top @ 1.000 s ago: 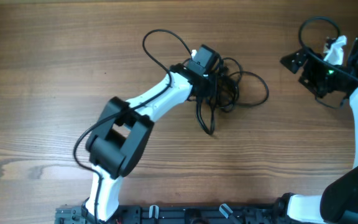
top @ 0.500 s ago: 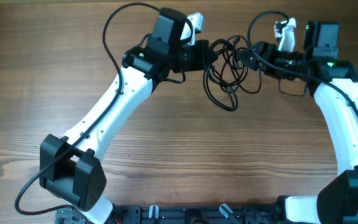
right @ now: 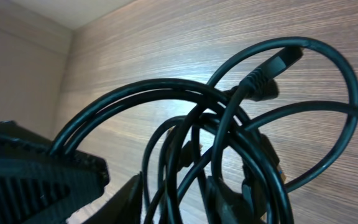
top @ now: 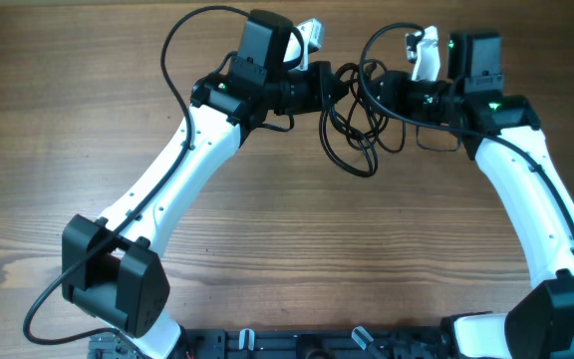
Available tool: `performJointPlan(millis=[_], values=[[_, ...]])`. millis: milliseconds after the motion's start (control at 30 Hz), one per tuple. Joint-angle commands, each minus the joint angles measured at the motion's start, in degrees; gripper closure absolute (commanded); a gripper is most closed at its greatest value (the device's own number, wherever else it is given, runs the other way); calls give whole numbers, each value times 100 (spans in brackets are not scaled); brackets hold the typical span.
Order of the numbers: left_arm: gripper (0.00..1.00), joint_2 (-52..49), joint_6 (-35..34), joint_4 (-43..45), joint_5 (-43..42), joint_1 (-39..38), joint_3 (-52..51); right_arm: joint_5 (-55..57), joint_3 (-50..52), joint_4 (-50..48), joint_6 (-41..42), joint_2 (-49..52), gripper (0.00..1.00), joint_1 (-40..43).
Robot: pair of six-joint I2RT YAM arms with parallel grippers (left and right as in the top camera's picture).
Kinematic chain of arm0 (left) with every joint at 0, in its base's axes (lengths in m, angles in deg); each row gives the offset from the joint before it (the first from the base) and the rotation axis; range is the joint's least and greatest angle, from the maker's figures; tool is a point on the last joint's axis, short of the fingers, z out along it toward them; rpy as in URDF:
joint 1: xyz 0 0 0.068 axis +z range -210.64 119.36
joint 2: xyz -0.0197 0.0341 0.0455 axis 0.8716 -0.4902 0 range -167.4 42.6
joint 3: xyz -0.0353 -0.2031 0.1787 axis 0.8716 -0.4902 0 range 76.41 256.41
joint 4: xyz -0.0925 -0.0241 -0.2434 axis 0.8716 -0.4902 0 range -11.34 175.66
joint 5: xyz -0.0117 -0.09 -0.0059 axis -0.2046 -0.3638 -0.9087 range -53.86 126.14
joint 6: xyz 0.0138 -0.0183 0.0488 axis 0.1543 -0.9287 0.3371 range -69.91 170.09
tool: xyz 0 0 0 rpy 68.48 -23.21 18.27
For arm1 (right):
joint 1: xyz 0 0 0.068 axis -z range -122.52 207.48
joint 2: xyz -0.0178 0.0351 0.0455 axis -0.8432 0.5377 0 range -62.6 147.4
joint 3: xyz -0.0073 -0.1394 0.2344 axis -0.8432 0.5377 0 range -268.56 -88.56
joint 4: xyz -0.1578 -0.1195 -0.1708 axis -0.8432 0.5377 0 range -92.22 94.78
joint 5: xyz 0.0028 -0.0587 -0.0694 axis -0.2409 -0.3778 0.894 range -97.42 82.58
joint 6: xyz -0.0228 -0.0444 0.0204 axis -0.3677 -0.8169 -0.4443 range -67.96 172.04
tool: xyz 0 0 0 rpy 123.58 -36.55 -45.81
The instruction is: Untangle cables
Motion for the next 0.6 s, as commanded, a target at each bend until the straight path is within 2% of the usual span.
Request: performJointPlan(millis=[0,133,200,333,567], values=[[96,116,-17,61,-177,11,98,382,-85,0,-20,195,67,-140],[96,118,-28,61,-179,11,98,380,-87,-4,-13,551,71,-245],[96,118,-39,61,-177,11,98,382,-87,-4,-13,688,82,-251],[96,118,-37,-13,59,17,98,293,-151,-160,-11,682,96,-114],[96,116,-37,-444,1010,17,98,-769,-341,-138,-2,201,96,713]])
